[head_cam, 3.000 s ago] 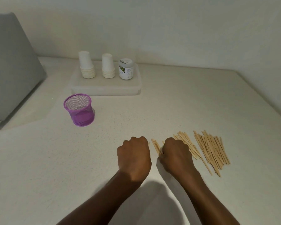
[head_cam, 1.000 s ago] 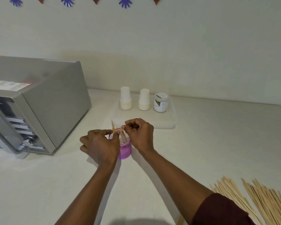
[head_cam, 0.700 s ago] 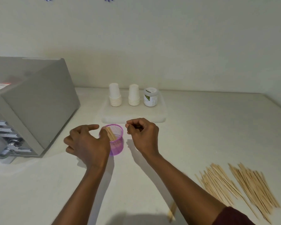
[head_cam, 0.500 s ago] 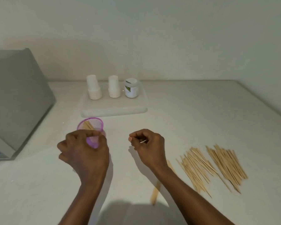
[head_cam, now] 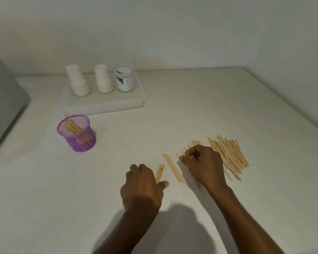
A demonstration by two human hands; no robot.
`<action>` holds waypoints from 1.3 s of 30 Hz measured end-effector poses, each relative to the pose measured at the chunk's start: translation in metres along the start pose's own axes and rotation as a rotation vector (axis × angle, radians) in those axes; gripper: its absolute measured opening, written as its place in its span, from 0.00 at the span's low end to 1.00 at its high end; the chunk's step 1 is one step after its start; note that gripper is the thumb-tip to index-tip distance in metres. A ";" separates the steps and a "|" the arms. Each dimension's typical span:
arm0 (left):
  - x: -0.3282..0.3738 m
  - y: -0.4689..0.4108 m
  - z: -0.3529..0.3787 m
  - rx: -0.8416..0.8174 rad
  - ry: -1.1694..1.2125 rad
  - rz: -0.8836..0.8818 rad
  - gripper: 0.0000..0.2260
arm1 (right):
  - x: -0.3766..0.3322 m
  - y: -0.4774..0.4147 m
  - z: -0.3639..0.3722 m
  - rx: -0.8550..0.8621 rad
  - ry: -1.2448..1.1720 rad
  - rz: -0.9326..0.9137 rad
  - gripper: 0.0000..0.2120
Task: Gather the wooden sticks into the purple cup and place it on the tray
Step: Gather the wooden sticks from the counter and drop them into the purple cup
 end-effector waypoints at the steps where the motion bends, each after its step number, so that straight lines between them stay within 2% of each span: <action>1: 0.002 0.001 0.000 0.007 -0.012 0.004 0.27 | 0.000 0.003 0.001 0.008 0.061 -0.003 0.13; 6: 0.009 0.000 -0.014 0.038 -0.025 0.018 0.09 | -0.006 0.016 0.010 0.095 0.474 0.025 0.38; 9: 0.013 -0.002 -0.018 0.072 -0.076 0.070 0.06 | -0.006 0.016 0.021 0.023 0.602 0.063 0.48; 11: 0.019 -0.001 -0.017 0.097 -0.120 0.126 0.04 | -0.007 0.017 0.027 -0.009 0.635 0.059 0.50; 14: 0.027 0.003 -0.012 0.114 -0.199 0.181 0.03 | -0.014 0.017 0.030 -0.018 0.625 0.014 0.43; 18: 0.025 0.001 -0.012 0.135 -0.174 0.172 0.02 | -0.014 0.008 0.029 -0.085 0.466 0.014 0.21; 22: 0.026 -0.002 -0.016 0.161 -0.175 0.184 0.02 | -0.015 0.003 0.030 -0.144 0.395 -0.015 0.15; 26: 0.027 -0.005 -0.017 0.167 -0.185 0.192 0.03 | -0.020 -0.004 0.032 -0.214 0.445 -0.020 0.10; 32: 0.029 -0.010 -0.015 0.204 -0.171 0.214 0.11 | -0.034 -0.001 0.034 -0.194 0.515 -0.101 0.11; 39: 0.031 -0.016 -0.007 0.135 -0.201 0.202 0.02 | -0.041 0.001 0.032 -0.143 0.592 -0.174 0.13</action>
Point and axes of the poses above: each hand's wrist, its own y-axis away from the middle knuckle, its own z-axis out of the palm, x = y × z, the point moved 7 cm from there along -y, towards the middle knuckle, and after that the axes turned 3 degrees about -x, right-handed, at the moved point
